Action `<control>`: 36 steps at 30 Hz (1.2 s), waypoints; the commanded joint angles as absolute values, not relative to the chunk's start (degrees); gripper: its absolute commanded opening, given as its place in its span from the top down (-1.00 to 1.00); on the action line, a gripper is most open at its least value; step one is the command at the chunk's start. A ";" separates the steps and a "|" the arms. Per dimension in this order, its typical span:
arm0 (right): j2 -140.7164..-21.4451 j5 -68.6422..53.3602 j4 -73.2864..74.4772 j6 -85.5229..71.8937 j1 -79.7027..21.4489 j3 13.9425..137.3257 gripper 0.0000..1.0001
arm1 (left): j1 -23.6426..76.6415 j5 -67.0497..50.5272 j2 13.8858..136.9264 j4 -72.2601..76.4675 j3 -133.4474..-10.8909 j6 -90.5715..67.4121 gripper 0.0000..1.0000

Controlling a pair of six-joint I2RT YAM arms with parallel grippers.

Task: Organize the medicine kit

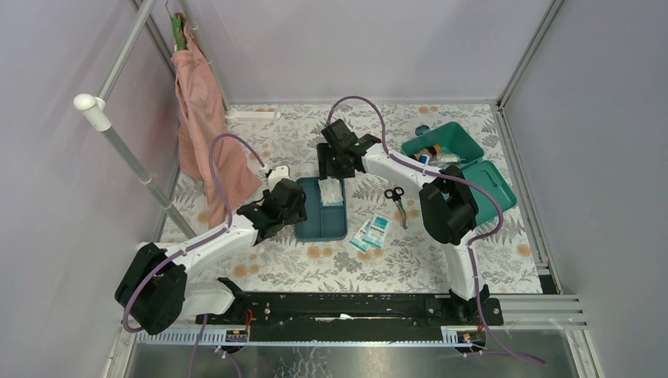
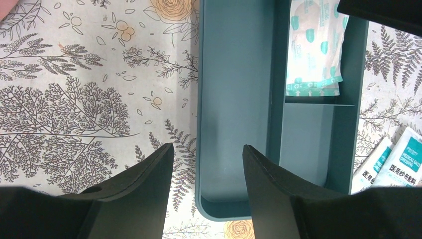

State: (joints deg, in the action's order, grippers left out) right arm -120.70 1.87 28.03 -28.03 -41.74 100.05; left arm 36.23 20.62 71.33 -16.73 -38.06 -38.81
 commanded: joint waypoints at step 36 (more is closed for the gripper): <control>-124.70 5.01 23.36 -23.48 -43.12 94.64 0.27 | 35.77 21.75 72.49 -16.61 -37.09 -39.02 -0.22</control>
